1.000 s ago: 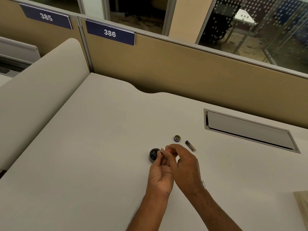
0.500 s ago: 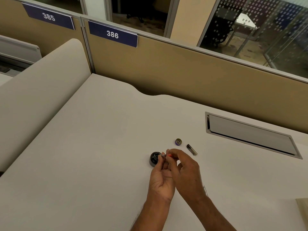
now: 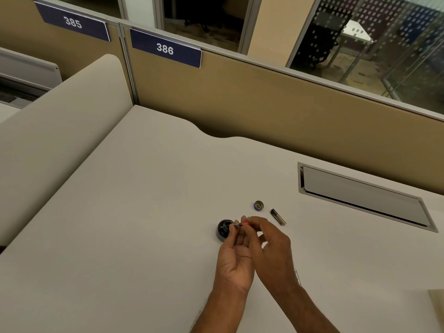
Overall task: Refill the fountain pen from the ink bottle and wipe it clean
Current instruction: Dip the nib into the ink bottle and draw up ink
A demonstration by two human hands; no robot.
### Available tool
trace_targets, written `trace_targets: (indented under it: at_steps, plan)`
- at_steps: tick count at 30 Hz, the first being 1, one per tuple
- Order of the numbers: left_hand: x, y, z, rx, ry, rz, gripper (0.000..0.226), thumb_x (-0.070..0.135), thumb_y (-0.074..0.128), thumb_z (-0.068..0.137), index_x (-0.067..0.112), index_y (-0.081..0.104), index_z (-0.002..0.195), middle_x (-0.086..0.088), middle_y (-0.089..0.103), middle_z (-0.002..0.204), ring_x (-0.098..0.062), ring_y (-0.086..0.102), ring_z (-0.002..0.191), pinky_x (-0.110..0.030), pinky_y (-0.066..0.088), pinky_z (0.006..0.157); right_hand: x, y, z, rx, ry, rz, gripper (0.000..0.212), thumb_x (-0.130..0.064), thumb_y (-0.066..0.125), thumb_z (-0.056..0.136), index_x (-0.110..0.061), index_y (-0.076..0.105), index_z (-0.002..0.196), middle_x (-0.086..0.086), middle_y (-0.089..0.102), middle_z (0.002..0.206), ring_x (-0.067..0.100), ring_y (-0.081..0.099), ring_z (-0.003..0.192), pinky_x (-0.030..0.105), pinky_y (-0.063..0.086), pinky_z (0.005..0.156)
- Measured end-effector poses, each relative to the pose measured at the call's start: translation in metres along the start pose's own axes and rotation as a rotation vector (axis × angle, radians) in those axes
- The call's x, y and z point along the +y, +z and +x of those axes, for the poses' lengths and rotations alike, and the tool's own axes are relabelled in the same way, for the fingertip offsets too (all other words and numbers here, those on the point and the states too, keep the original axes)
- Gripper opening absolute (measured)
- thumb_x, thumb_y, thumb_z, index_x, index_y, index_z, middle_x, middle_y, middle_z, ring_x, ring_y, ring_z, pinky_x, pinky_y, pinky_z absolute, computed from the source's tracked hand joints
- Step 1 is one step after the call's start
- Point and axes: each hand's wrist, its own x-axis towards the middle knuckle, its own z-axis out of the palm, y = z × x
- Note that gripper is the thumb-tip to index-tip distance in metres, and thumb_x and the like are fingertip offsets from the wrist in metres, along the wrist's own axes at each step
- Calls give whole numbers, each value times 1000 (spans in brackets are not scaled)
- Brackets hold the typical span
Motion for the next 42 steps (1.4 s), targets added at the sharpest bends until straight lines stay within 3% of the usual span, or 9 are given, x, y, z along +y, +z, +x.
trace_targets:
  at_steps: [4,8,12,18,20,24,32,39,42]
  plan:
    - [0,-1,1,-6,-7,-27,27,11,61,90,-3,67,112,-21,74,103,-29,70,103,-44,65,63,0,1,1,11,19,-1,13,-13,70,93,-24,74,100,-16,76,95,7,71,94,24,57,77]
    - [1,-4,3,22,-21,-14,29,14,60,94,-2,64,119,-19,70,112,-26,61,121,-41,54,95,1,1,1,11,20,-2,12,-16,70,93,-25,73,101,-16,75,95,7,71,94,27,58,76]
    - [-1,-3,1,-19,-26,17,27,15,63,90,-1,68,112,-18,71,109,-31,69,108,-45,65,66,1,1,0,0,9,-8,17,-15,69,94,-23,73,107,-16,75,101,5,70,98,25,58,81]
    - [-1,-2,1,6,-28,-21,30,10,64,86,-3,66,113,-19,68,111,-26,60,119,-40,44,109,2,3,1,21,21,-2,15,-12,70,92,-22,75,102,-14,76,97,7,71,95,29,59,81]
    - [-1,-1,0,7,-32,-34,35,10,64,85,-4,65,117,-20,69,112,-26,62,115,-38,52,99,2,3,1,26,26,-5,12,-13,70,92,-22,75,98,-15,76,94,6,72,92,31,60,79]
    - [-2,3,-2,-7,-34,-69,40,10,63,85,-6,63,122,-21,68,113,-30,63,112,-45,64,54,1,2,2,29,9,-47,6,-19,70,92,-24,73,93,-16,75,88,6,71,85,30,60,72]
    - [-1,2,0,-28,-58,-48,25,14,61,92,-1,66,111,-18,69,109,-30,64,110,-44,66,65,-2,1,2,-8,-31,-74,17,-12,69,93,-20,73,107,-14,75,102,3,69,98,26,58,83]
    - [1,-1,2,-34,-50,-103,31,15,58,98,-4,63,122,-20,69,114,-37,77,90,-46,66,65,-6,0,5,-3,-19,-145,4,-21,72,92,-21,73,95,-14,73,88,3,68,82,16,50,68]
    - [0,1,2,-11,-33,-64,32,16,59,96,-3,64,122,-22,67,120,-40,75,96,-50,65,65,-7,0,4,0,-15,-133,12,-21,72,92,-21,74,104,-15,74,96,2,69,89,21,55,75]
